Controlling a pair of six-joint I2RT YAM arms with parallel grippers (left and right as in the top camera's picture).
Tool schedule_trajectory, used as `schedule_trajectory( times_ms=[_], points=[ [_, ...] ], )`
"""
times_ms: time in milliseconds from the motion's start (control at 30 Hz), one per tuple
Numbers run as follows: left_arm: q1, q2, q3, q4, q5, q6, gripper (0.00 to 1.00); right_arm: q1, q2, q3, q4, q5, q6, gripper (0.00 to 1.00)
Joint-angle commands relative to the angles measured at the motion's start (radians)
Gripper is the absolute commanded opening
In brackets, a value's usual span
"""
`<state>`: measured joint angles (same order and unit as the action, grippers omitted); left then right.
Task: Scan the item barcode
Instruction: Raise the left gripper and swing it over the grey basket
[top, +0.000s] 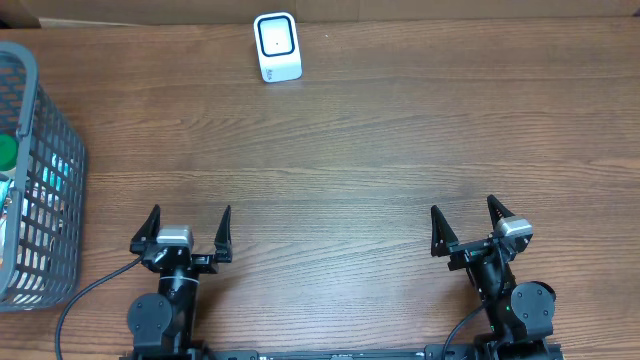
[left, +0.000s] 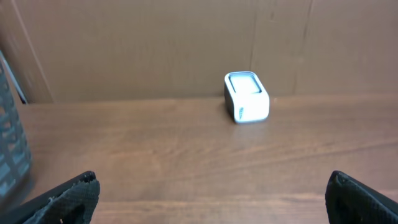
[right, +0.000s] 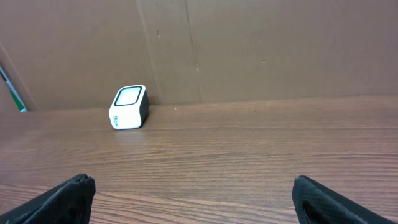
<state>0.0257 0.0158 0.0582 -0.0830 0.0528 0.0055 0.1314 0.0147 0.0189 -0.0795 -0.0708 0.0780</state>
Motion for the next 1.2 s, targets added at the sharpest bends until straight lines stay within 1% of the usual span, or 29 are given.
schedule_trajectory(
  times_ms=[0, 133, 233, 367, 500, 600, 633, 800, 933, 1033, 1167],
  points=[
    [-0.006, 0.026, 0.132, -0.065, 0.019, -0.027, 1.0, -0.003, -0.012, -0.011, 0.006, 0.002, 0.003, 1.0],
    [-0.006, 0.112, 0.236, -0.128, 0.019, -0.027, 1.0, -0.003, -0.012, -0.011, 0.006, 0.002, 0.003, 1.0],
    [-0.007, 0.211, 0.329, -0.167, 0.036, -0.028, 1.0, -0.003, -0.012, -0.011, 0.006, 0.002, 0.003, 1.0],
    [-0.007, 0.357, 0.464, -0.219, 0.084, -0.028, 1.0, -0.004, -0.012, -0.011, 0.006, 0.002, 0.003, 1.0],
    [-0.007, 0.522, 0.632, -0.314, 0.157, -0.028, 1.0, -0.004, -0.012, -0.011, 0.006, 0.002, 0.003, 1.0],
    [-0.007, 0.65, 0.776, -0.417, 0.192, -0.028, 0.99, -0.004, -0.012, -0.011, 0.006, 0.002, 0.003, 1.0],
    [-0.007, 0.724, 0.864, -0.483, 0.21, -0.028, 1.0, -0.004, -0.012, -0.011, 0.006, 0.002, 0.003, 1.0],
    [-0.007, 0.959, 1.156, -0.736, 0.267, -0.027, 0.99, -0.003, -0.012, -0.011, 0.006, 0.002, 0.003, 1.0],
    [-0.007, 1.115, 1.349, -0.921, 0.316, -0.028, 1.0, -0.004, -0.012, -0.011, 0.006, 0.002, 0.003, 1.0],
    [-0.007, 1.194, 1.409, -0.988, 0.333, -0.028, 1.0, -0.003, -0.012, -0.011, 0.006, 0.002, 0.003, 1.0],
    [-0.007, 1.254, 1.41, -1.014, 0.333, -0.029, 0.99, -0.003, -0.012, -0.011, 0.006, 0.002, 0.003, 1.0]
  ],
)
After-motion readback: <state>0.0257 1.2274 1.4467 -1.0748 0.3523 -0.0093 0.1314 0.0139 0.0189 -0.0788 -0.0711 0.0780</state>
